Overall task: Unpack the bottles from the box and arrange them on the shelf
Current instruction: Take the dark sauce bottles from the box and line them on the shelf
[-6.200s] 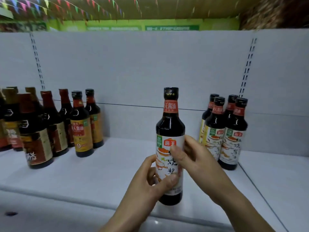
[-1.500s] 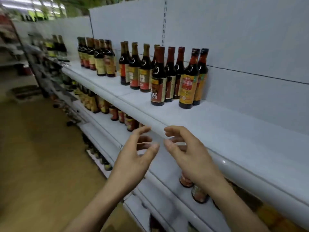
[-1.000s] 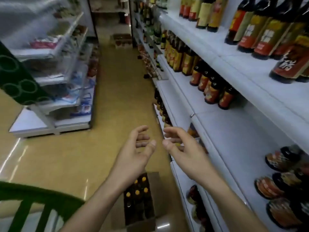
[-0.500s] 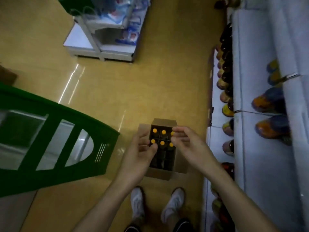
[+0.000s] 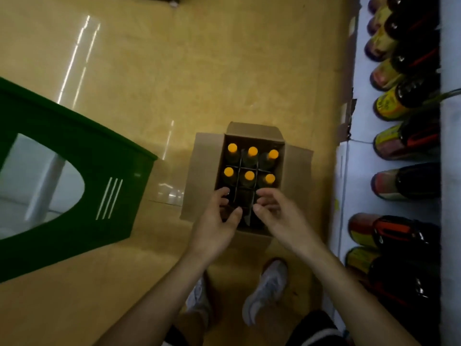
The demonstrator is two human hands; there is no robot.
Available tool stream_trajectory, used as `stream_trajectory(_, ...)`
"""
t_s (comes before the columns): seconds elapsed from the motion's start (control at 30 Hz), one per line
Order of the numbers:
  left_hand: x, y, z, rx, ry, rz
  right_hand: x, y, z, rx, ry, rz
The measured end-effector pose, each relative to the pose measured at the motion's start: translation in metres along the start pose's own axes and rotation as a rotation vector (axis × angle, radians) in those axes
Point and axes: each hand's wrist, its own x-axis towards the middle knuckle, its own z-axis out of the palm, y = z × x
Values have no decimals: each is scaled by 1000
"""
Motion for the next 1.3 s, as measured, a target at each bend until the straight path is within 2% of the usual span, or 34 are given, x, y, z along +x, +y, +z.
stream_trajectory(0.1,41,-48,21,-19,-13,-6,42,44,37,-37,-3,-13)
stream_trajectory(0.23,79,-86,32,35,-54,67,91,89,69,-217,-64,-94)
stream_trajectory(0.37,111,-101,25,179,-93,202,130,121,82,-385,-126,-216)
stream_trajectory(0.67,151,-129,28,353,-33,433,185,151,97,-473,-111,-444)
stream_trajectory(0.87,162,-139,37,348,30,540,203,160,113,-455,-51,-612)
stream_trajectory(1.1,153,-147,40,248,62,559,204,147,112,-384,-110,-620)
stream_trajectory(1.3,138,-165,50,97,-2,545,197,150,110,-245,11,-614)
